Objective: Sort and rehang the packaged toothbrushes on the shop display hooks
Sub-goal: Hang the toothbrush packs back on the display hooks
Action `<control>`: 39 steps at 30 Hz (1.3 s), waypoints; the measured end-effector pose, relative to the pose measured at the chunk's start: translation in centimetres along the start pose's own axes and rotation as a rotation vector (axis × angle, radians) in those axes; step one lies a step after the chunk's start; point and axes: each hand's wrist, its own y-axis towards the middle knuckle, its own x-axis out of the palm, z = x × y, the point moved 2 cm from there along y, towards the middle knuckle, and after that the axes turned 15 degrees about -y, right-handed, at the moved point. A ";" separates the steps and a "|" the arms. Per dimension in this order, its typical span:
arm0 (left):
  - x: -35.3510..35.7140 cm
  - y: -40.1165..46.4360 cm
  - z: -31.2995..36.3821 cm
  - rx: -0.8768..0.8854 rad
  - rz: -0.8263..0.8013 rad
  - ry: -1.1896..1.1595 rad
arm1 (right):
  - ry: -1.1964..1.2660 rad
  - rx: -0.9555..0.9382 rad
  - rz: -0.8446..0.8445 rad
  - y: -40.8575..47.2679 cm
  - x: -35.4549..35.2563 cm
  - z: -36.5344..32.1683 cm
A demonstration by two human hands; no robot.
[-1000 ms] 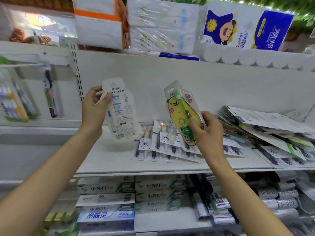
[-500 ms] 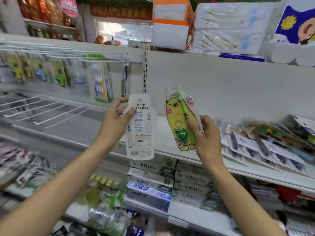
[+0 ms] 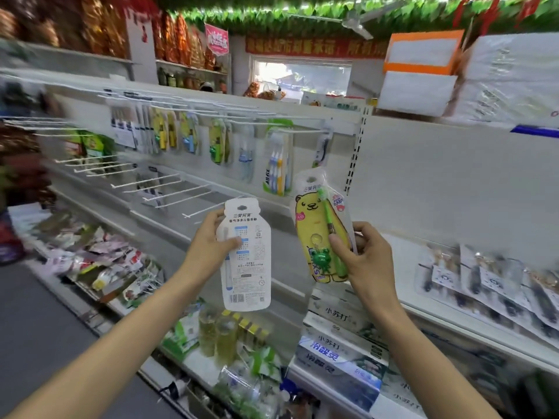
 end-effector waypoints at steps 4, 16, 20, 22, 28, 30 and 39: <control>-7.1 0.8 0.3 -0.021 0.009 -0.006 | 0.014 -0.022 -0.054 -0.2 6.3 -2.2; -26.2 3.2 2.2 -0.005 -0.010 -0.027 | 0.058 -0.026 -0.100 -1.3 24.1 -10.0; -30.4 4.2 2.3 -0.017 0.000 -0.022 | 0.080 -0.010 -0.078 -1.0 28.6 -11.8; -32.1 4.9 2.3 -0.030 0.014 -0.026 | 0.098 -0.004 -0.077 -0.5 30.4 -12.5; -34.5 8.6 1.8 -0.053 -0.010 -0.067 | 0.122 -0.007 -0.099 2.1 34.5 -13.3; -34.6 10.2 1.4 -0.050 -0.023 -0.069 | 0.111 -0.015 -0.100 3.3 35.5 -13.0; -34.8 19.7 -0.1 -0.009 -0.072 -0.087 | 0.111 -0.022 -0.058 10.5 40.3 -10.2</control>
